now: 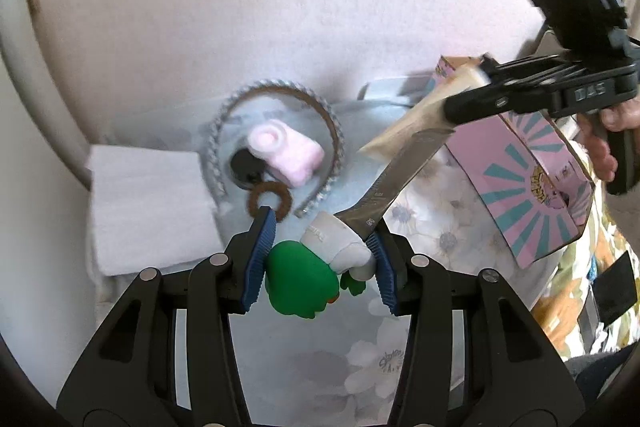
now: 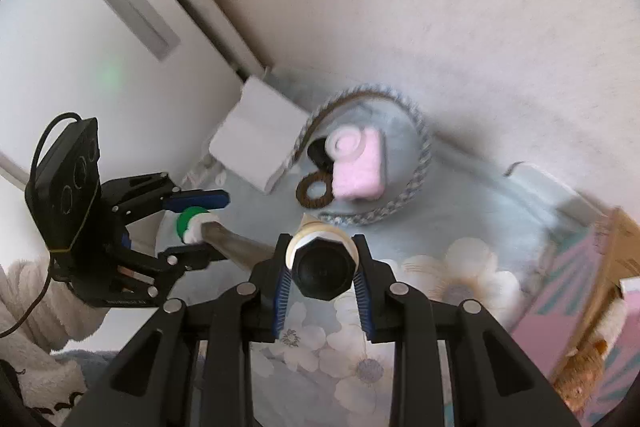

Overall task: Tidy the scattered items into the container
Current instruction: 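Carry both items into the cardboard box and open both grippers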

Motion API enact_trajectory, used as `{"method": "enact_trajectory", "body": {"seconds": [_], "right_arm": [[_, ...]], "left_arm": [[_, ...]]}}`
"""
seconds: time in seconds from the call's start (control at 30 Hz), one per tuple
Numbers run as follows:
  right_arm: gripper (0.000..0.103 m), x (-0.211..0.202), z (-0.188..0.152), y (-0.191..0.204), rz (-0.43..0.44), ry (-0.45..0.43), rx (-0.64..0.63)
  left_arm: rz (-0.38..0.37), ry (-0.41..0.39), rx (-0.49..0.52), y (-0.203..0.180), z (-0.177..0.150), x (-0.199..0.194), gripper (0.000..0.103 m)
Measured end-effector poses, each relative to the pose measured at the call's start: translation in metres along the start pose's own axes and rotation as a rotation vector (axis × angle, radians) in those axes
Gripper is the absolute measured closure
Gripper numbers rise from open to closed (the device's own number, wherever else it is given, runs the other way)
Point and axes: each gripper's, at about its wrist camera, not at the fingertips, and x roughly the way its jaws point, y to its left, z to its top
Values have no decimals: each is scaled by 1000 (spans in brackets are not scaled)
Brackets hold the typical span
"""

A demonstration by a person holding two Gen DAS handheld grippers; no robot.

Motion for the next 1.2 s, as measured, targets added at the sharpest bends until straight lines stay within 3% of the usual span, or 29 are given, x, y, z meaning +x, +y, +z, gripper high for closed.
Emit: {"method": "enact_trajectory", "body": {"seconds": [0.13,0.3,0.57,0.83,1.0,1.2], "right_arm": [[77,-56,-8,-1,-45,-90,33],[76,-119,-34,0,-129,-185,90],[77,-180,-108,-6,-312,-193,217],[77,-182,-168,-29,-417,-163,358],[77,-172,-189,-49,-413,-149,410],[77,-165,-198,-66,-393,-159,444]], "left_arm": [[-1,-28,-4,-4,13,-19,60],[-40,-72,61,-30,35,-35,60],[-178,-93,188,-109,84,-19,60],[-274,-44,294,-202,113,19,60],[-313,3,357,-245,109,41,60],[-319,49,372,-267,101,61,60]]}}
